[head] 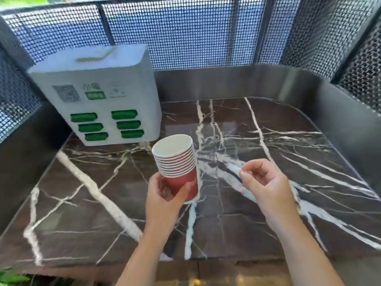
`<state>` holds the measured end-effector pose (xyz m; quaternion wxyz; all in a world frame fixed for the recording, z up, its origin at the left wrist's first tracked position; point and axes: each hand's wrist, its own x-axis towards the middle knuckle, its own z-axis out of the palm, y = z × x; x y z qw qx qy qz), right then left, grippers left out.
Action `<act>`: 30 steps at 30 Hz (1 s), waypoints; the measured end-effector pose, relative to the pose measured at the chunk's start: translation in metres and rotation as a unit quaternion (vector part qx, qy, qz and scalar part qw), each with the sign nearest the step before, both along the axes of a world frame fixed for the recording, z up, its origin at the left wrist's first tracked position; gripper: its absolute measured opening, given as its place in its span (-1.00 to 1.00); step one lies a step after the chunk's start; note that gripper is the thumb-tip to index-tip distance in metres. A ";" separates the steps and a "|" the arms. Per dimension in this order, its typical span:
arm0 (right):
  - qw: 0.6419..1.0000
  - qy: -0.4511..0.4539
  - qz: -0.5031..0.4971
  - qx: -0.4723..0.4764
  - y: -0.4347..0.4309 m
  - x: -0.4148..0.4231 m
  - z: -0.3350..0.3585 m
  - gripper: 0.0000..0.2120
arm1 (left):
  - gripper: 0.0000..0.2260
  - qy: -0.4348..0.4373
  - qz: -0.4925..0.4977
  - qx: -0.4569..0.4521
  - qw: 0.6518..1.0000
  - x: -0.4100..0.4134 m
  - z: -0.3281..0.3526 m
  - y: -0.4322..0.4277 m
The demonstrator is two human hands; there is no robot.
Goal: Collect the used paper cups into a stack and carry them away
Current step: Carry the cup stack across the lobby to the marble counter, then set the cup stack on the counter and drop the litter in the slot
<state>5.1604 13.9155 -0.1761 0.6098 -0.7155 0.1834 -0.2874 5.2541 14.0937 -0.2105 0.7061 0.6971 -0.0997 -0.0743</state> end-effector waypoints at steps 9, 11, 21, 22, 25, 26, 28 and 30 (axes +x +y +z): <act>1.000 0.026 0.000 -0.008 -0.056 0.079 -0.008 -0.84 | -0.56 -0.015 -0.012 0.013 1.000 0.088 -0.026 -0.071; 0.999 0.031 -0.001 -0.014 -0.066 0.096 -0.010 -0.82 | -0.55 -0.015 -0.012 0.028 0.999 0.103 -0.031 -0.083; 0.996 0.069 -0.001 -0.050 -0.099 0.170 -0.027 -0.85 | -0.53 -0.016 0.000 0.043 0.999 0.170 -0.044 -0.133; 0.996 0.070 -0.001 -0.049 -0.102 0.176 -0.028 -0.85 | -0.53 -0.016 0.007 0.040 0.999 0.177 -0.045 -0.137; 0.996 0.069 -0.004 -0.058 -0.111 0.195 -0.029 -0.86 | -0.52 -0.015 0.022 0.039 0.999 0.195 -0.045 -0.150; 0.996 0.066 -0.005 -0.059 -0.114 0.201 -0.029 -0.87 | -0.51 -0.018 0.027 0.039 0.999 0.201 -0.046 -0.155; 0.997 0.056 -0.009 -0.054 -0.121 0.213 -0.029 -0.89 | -0.50 -0.028 0.038 0.045 0.998 0.214 -0.045 -0.164; 0.997 0.049 -0.014 -0.052 -0.128 0.225 -0.028 -0.90 | -0.49 -0.036 0.045 0.043 0.997 0.227 -0.045 -0.173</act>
